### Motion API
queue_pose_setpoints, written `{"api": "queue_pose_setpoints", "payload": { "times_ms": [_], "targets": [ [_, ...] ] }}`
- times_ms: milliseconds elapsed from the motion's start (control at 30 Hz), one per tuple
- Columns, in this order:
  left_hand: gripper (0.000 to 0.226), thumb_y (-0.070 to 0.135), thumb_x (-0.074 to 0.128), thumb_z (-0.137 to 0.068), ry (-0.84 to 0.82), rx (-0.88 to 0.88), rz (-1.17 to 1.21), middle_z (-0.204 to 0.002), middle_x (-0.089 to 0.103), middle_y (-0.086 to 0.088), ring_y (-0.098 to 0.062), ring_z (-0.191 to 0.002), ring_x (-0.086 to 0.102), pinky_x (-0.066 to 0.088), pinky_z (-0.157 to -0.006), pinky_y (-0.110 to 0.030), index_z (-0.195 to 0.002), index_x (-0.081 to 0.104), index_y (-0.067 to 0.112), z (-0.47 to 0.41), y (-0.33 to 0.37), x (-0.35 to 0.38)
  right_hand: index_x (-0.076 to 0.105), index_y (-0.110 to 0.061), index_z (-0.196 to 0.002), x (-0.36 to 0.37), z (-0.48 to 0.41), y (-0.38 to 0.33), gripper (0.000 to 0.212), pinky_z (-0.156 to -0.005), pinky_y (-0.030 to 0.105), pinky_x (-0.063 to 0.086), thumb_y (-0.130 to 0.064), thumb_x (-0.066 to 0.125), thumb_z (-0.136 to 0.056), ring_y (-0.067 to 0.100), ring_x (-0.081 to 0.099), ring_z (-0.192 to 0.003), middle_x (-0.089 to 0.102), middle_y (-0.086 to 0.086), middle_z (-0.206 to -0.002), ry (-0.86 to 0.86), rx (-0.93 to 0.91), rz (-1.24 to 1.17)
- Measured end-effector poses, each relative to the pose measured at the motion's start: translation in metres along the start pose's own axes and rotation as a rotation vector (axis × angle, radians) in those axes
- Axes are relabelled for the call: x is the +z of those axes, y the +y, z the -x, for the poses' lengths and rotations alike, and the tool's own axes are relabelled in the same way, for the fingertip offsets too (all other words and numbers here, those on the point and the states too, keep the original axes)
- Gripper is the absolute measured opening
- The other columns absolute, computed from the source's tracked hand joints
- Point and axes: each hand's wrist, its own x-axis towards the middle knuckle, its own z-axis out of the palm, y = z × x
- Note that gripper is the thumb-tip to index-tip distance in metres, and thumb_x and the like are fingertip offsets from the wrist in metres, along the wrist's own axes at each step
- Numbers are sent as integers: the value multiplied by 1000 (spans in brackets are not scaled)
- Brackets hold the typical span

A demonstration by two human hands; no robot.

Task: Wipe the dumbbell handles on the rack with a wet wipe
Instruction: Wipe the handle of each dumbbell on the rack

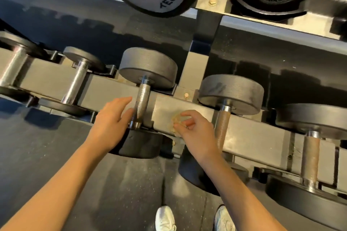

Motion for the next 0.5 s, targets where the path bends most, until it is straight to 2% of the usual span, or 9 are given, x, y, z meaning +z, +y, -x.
{"api": "queue_pose_setpoints", "payload": {
  "times_ms": [67, 167, 200, 267, 333, 400, 500],
  "targets": [
    [42, 30, 41, -100, 6, -77, 98, -140, 47, -4, -18, -129, 39, 27, -106, -32, -140, 43, 17, -5, -8, 2, 65, -24, -114, 19, -9, -8, 25, -78, 15, 50, -21, 66, -88, 4, 59, -86, 64, -10, -93, -21, -15, -9],
    [48, 41, 35, -99, 57, -54, 138, -140, 47, -3, -16, -129, 40, 27, -108, -29, -140, 44, 18, -6, -15, 7, 70, -21, -108, 49, -27, -21, 19, -87, 24, 50, -22, 62, -91, 4, 61, -94, 67, -11, -100, 8, -62, -23],
    [48, 41, 35, -99, 72, -50, 145, -140, 46, -3, -15, -129, 40, 25, -107, -27, -140, 44, 18, -5, -16, 8, 73, -20, -102, 59, -36, -25, 16, -84, 20, 49, -21, 62, -91, 2, 61, -89, 68, -10, -95, 59, -84, -23],
    [49, 42, 34, -99, 86, -63, 172, -141, 45, -3, -14, -130, 39, 23, -105, -24, -140, 43, 18, -5, -17, 8, 74, -18, -84, 77, -53, -34, 15, -69, 7, 40, -17, 60, -90, -5, 58, -73, 66, -11, -78, 154, -106, -49],
    [57, 46, 30, -93, 100, -70, 196, -141, 45, -2, -13, -129, 39, 23, -104, -22, -139, 44, 17, -5, -18, 7, 70, -17, -72, 91, -65, -43, 20, -56, 6, 37, -12, 59, -88, -4, 54, -62, 62, -8, -66, 177, -63, -121],
    [60, 47, 29, -90, 109, -80, 214, -139, 46, -1, -13, -128, 40, 25, -103, -22, -139, 45, 16, -6, -20, 6, 70, -14, -72, 98, -67, -45, 21, -52, 7, 37, -11, 58, -88, -1, 52, -59, 61, -2, -66, 133, -30, -158],
    [52, 43, 34, -96, 111, -101, 227, -138, 46, 0, -13, -127, 40, 30, -104, -27, -139, 44, 17, -5, -19, 6, 65, -16, -73, 95, -52, -35, 21, -49, 7, 36, -13, 56, -91, -5, 52, -55, 58, -4, -66, -43, -52, -11]
  ]
}}
